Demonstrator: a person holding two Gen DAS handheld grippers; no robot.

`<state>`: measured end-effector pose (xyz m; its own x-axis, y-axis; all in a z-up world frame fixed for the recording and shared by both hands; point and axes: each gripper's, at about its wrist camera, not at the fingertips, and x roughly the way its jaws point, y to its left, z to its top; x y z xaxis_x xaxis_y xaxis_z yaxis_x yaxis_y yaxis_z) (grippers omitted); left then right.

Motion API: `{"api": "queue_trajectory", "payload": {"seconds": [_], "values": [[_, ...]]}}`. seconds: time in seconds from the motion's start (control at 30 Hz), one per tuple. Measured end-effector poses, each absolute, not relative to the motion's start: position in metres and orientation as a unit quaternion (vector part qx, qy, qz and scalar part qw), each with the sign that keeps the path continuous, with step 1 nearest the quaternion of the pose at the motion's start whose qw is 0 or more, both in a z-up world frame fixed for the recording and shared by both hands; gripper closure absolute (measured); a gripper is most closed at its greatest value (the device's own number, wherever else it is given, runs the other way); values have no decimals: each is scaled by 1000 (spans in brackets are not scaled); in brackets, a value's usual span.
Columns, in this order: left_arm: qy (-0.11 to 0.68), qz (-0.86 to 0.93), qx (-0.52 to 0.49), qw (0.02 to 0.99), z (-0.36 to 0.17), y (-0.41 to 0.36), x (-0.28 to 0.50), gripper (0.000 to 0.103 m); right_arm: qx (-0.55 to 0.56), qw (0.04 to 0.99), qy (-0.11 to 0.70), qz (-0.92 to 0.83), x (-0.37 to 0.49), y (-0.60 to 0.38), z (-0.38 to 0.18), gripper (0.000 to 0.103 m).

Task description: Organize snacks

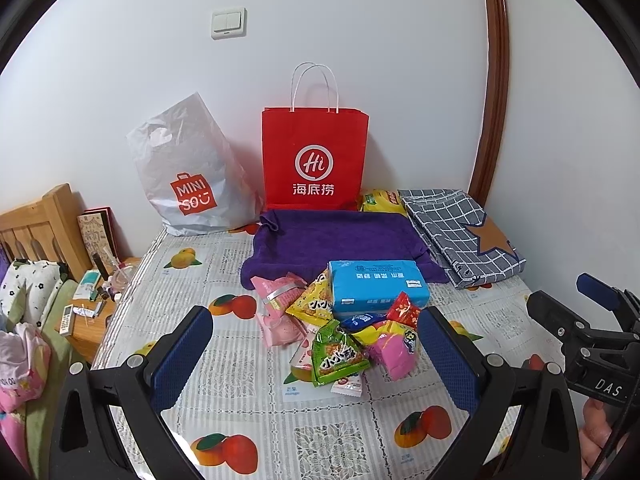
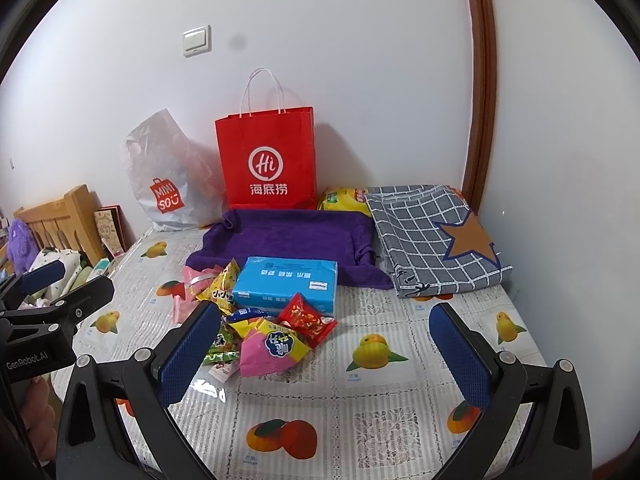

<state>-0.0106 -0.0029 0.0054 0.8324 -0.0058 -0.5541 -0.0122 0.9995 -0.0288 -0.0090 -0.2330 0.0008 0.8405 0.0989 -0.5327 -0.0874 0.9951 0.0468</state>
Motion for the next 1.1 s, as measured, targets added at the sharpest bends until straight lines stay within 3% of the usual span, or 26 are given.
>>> {"api": "queue_trajectory", "payload": {"seconds": [1.1], "values": [[287,1,-16,958,7,-4,-10,0,10,959,280,48,-9,-235,-2,0]]}}
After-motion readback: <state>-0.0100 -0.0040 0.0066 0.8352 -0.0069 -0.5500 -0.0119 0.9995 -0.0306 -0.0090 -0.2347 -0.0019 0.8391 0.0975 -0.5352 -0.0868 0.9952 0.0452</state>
